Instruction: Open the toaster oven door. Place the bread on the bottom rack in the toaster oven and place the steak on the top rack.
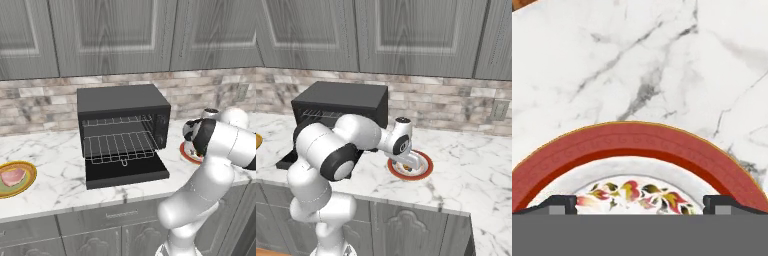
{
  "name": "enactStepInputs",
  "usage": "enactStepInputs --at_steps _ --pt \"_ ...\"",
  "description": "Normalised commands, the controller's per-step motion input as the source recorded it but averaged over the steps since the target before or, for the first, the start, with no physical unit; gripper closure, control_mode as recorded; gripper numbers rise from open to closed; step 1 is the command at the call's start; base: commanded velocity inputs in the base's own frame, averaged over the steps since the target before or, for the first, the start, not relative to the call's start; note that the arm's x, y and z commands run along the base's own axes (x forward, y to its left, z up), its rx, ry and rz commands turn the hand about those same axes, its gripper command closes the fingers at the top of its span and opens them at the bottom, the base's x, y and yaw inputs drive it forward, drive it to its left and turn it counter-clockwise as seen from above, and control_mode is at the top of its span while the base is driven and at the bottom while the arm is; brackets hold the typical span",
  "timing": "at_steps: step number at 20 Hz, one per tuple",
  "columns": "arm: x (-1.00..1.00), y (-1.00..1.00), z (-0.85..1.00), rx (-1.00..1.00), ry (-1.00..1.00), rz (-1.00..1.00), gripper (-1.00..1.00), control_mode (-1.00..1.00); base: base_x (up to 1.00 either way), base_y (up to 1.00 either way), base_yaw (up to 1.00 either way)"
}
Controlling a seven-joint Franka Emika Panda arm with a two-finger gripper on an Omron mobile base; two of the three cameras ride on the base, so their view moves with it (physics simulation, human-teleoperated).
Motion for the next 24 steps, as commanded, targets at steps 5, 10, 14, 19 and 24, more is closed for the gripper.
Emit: enactStepInputs --at_steps 5,10,14,19,24 --pt "0.38 -0.24 -0.05 0.03 0.0 0.0 -1.0 -1.0 0.0 0.0 0.0" --pt "0.15 -0.19 -0.25 0.07 0.0 0.0 -1.0 -1.0 0.0 0.0 0.0" --pt "0.06 -0.04 -0.25 0.09 0.0 0.0 -1.0 -1.0 0.0 0.0 0.0" --pt "0.15 0.0 -0.06 0.03 0.0 0.0 1.0 -1.0 0.0 0.0 0.0" --pt "0.16 0.0 0.0 0.0 0.0 0.0 1.0 -1.0 0.0 0.0 0.0"
